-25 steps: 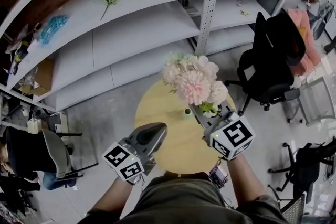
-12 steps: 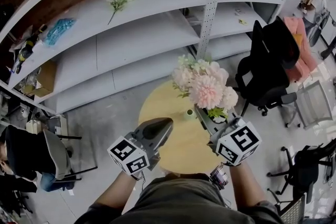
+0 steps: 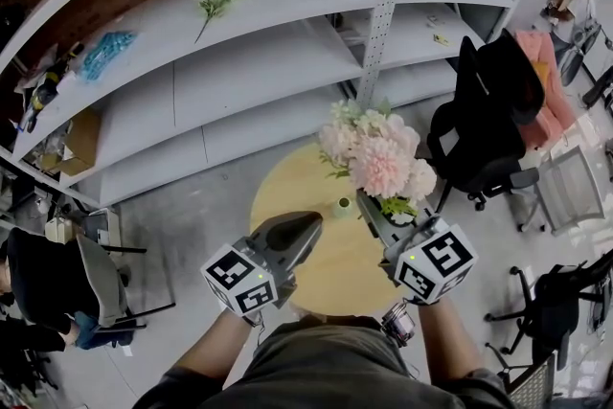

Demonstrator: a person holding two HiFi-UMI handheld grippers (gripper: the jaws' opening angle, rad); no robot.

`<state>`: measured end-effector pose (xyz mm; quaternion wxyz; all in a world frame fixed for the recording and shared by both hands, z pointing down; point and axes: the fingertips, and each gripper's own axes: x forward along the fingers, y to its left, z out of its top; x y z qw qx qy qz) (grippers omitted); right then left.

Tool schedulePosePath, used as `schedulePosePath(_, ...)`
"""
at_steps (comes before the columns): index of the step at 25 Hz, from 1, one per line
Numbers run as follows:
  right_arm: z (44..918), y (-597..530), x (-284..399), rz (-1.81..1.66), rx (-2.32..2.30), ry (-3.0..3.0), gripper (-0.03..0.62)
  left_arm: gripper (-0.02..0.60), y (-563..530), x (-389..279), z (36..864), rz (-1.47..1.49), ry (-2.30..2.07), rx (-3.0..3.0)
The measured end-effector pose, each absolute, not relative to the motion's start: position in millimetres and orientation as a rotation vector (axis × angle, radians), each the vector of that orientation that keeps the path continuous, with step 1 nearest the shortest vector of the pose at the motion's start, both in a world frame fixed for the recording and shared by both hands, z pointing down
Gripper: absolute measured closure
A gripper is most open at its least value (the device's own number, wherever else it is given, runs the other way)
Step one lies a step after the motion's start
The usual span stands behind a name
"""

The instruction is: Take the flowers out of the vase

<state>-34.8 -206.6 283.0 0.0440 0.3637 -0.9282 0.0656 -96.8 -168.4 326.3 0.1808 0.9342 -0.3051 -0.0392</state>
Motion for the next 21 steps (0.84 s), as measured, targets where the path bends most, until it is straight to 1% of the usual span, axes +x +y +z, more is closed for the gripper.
schedulePosePath(21,302,-226,-30,0.259,1.103,-2.839,0.542,0.558,-179,-89,340,-0.080,-0.849,2.619)
